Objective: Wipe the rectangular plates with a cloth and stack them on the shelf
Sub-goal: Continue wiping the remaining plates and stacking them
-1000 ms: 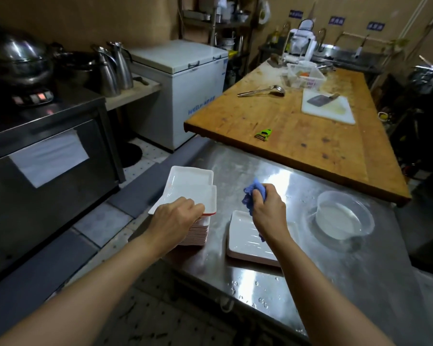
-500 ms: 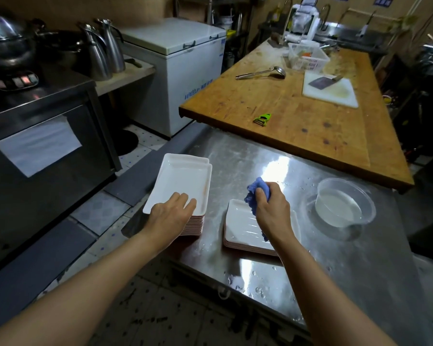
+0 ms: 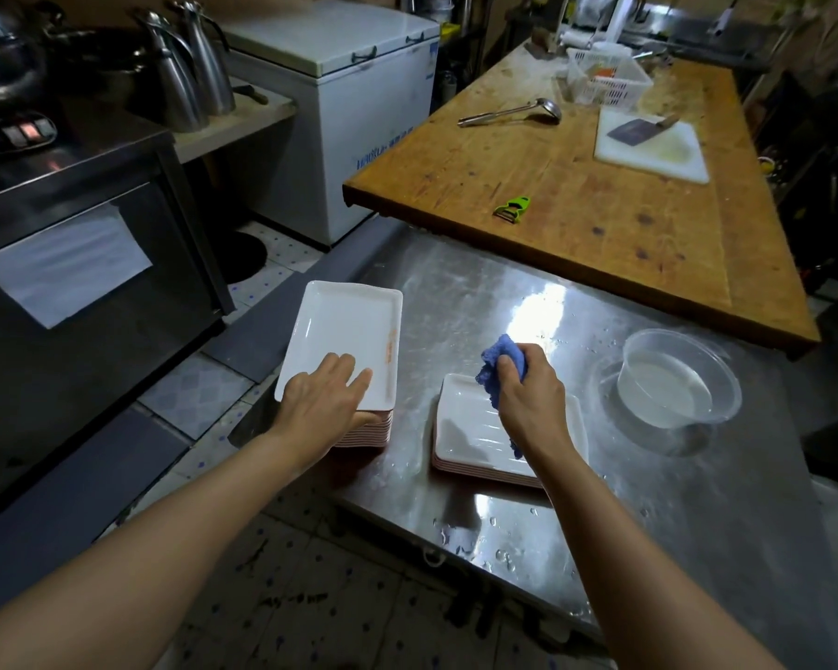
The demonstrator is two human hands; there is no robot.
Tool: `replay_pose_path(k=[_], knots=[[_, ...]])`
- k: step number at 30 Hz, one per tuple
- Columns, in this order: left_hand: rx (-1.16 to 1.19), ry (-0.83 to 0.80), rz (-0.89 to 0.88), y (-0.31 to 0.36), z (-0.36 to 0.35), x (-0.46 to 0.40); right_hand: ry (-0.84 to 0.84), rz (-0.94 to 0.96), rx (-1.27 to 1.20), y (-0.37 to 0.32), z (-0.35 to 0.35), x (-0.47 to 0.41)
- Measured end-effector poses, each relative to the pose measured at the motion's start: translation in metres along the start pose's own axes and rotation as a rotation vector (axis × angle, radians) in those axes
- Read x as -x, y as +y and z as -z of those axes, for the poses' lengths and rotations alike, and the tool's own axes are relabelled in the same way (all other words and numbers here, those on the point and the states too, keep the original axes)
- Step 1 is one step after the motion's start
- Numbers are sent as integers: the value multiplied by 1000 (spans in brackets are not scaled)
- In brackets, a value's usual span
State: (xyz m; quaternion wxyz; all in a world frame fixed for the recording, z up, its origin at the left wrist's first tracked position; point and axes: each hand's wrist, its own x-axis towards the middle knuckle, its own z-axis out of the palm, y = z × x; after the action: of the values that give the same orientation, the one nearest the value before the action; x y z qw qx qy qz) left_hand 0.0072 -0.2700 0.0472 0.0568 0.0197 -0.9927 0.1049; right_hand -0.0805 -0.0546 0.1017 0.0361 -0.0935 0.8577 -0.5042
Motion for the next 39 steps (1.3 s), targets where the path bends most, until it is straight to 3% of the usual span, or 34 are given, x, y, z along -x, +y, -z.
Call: replay_pose_path(k=[8, 15, 18, 25, 30, 34, 39], knots=[[78, -108, 96, -1, 0, -6, -1, -34, -51, 14, -5, -7], [326, 179, -6, 45, 33, -31, 68, -34, 14, 27, 12, -7], [551, 4, 114, 77, 30, -44, 151, -83, 82, 47, 23, -12], [662, -392, 372, 107, -17, -62, 153, -216, 394, 118, 34, -32], [675, -477, 438, 109, -40, -67, 100, -105, 683, 141, 33, -34], [720, -436, 401, 108, -50, -70, 160, -275, 393, 137, 30, -39], [781, -395, 375, 105, -56, -71, 161, -283, 82, 113, 22, -46]])
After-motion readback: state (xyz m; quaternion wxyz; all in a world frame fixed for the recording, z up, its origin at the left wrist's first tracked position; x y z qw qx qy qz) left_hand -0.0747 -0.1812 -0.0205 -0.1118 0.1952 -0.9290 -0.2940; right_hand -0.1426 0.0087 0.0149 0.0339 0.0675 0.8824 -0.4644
